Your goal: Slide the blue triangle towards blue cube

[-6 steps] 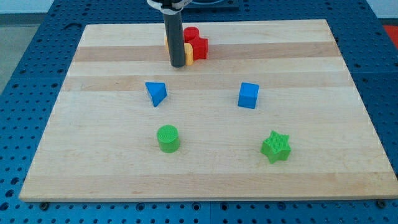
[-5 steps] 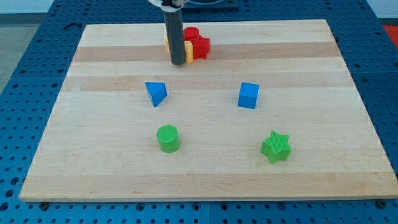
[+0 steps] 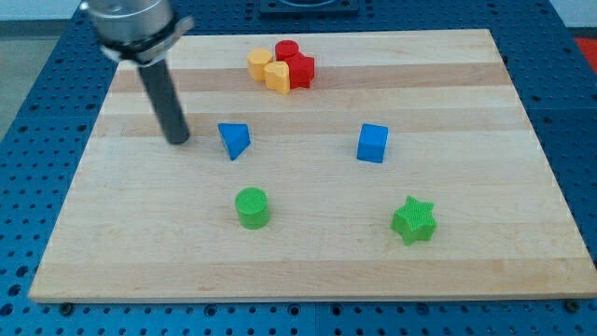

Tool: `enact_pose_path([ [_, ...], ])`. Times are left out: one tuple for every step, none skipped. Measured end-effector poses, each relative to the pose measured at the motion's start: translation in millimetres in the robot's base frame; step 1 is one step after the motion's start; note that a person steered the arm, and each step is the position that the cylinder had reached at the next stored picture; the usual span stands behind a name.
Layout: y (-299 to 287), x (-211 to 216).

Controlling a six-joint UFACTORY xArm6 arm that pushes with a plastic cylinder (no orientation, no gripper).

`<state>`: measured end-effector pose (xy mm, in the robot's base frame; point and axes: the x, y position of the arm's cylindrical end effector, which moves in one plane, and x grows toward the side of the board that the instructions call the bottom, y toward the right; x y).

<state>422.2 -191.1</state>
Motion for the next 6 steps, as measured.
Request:
enact_pose_path([
  [16.6,20.4],
  [81.4,16.3],
  [145.4,13.6],
  [131.7,18.3],
  [58.2,21.9],
  [26.0,5.8],
])
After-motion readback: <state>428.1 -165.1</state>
